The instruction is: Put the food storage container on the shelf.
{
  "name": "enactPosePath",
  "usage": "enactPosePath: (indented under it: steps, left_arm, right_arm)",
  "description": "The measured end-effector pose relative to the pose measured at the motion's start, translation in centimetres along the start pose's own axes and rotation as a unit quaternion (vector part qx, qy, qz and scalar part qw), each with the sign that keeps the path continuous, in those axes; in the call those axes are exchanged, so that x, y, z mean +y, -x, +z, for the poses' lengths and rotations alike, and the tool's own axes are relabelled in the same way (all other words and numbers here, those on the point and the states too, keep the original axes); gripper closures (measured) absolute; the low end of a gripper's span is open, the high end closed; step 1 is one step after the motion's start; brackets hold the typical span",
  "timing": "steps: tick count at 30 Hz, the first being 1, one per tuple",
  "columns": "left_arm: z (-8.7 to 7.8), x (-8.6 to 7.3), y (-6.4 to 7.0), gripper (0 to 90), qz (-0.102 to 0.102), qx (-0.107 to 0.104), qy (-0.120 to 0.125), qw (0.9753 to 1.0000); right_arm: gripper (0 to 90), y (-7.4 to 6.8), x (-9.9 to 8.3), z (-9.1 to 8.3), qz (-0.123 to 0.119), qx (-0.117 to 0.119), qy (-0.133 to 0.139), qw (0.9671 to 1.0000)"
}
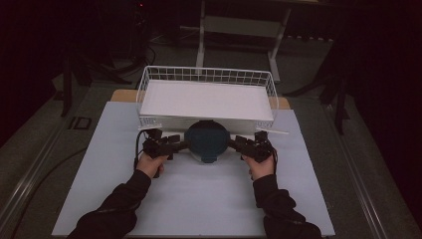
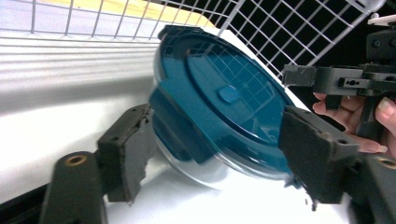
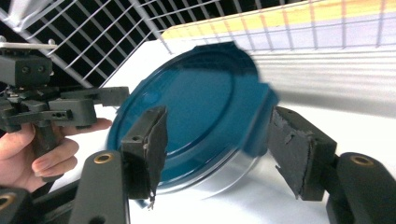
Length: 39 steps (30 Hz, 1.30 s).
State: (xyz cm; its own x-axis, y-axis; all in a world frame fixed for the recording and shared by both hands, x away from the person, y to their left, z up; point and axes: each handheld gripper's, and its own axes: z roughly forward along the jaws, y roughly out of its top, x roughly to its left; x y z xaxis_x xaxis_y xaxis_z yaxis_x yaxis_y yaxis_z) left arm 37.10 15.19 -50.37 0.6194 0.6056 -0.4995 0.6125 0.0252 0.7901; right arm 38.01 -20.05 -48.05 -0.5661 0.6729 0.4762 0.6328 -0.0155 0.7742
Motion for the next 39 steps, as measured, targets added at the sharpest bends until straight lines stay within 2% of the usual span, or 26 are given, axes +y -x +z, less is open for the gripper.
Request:
enactPosePath:
  steps: [1,3,4,5,6,10,11,13,16,18,21,27,33,35,39]
  left_arm:
    - [0.0,0.0,0.0,19.9,0.000,0.000,0.000,1.0000]
    - [-0.4,-0.3,0.6,11.8,0.011,-0.014,-0.014,0.9997]
    - [-0.5,-0.4,0.9,11.8,0.017,-0.014,-0.018,0.9996]
    - [-0.8,-0.6,1.5,4.6,0.030,-0.018,-0.025,0.9991]
    - [-1.0,-0.7,1.8,0.0,0.032,-0.023,-0.029,0.9988]
    - [-1.8,-1.1,2.5,0.0,0.039,-0.034,-0.023,0.9984]
    - [-2.1,-1.4,3.0,0.0,0.054,-0.030,-0.024,0.9978]
    - [-2.4,-1.8,3.5,0.0,0.076,-0.027,-0.026,0.9964]
    - [-2.8,-2.4,4.1,0.0,0.085,-0.030,-0.022,0.9957]
    - [-3.1,-2.8,4.7,0.0,0.097,-0.027,-0.022,0.9946]
    - [-3.5,-3.1,5.4,0.0,0.117,-0.021,-0.016,0.9928]
    - [-4.0,-3.3,5.8,0.0,0.127,-0.013,-0.006,0.9917]
    - [-4.0,-3.6,5.6,0.0,0.125,-0.013,-0.008,0.9920]
    - [-4.1,-3.6,5.6,0.0,0.124,-0.014,-0.006,0.9921]
    - [-4.1,-3.6,5.5,0.0,0.124,-0.012,-0.006,0.9922]
  right_arm:
    - [37.8,-0.2,-0.1,-0.1,-0.004,0.001,0.000,1.0000]
    - [39.9,-1.0,-0.5,-0.4,-0.012,0.002,-0.002,0.9999]
    - [39.9,-1.0,-0.5,-0.4,-0.012,0.002,-0.002,0.9999]
    - [41.8,-1.7,-0.8,-0.7,-0.015,0.004,-0.004,0.9999]
    - [43.6,-1.9,-0.9,-0.9,-0.016,0.007,-0.004,0.9998]
    - [49.4,-2.8,-1.5,-1.5,-0.022,0.021,-0.007,0.9995]
    - [54.9,-3.4,-2.0,-1.6,-0.029,0.025,-0.018,0.9991]
    - [59.3,-3.7,-2.5,-1.6,-0.030,0.034,-0.026,0.9986]
    - [74.0,-4.4,-3.4,-1.4,-0.039,0.041,-0.046,0.9973]
    - [89.1,-4.7,-4.0,-1.0,-0.048,0.046,-0.063,0.9958]
    - [89.8,-5.0,-4.6,-0.2,-0.055,0.055,-0.089,0.9930]
    - [89.8,-5.0,-5.0,1.2,-0.068,0.049,-0.109,0.9905]
    - [89.8,-4.4,-5.0,2.5,-0.061,0.032,-0.114,0.9911]
    - [89.9,-4.2,-4.9,2.8,-0.053,0.038,-0.114,0.9914]
    - [89.9,-4.3,-4.6,3.4,-0.059,0.030,-0.112,0.9915]
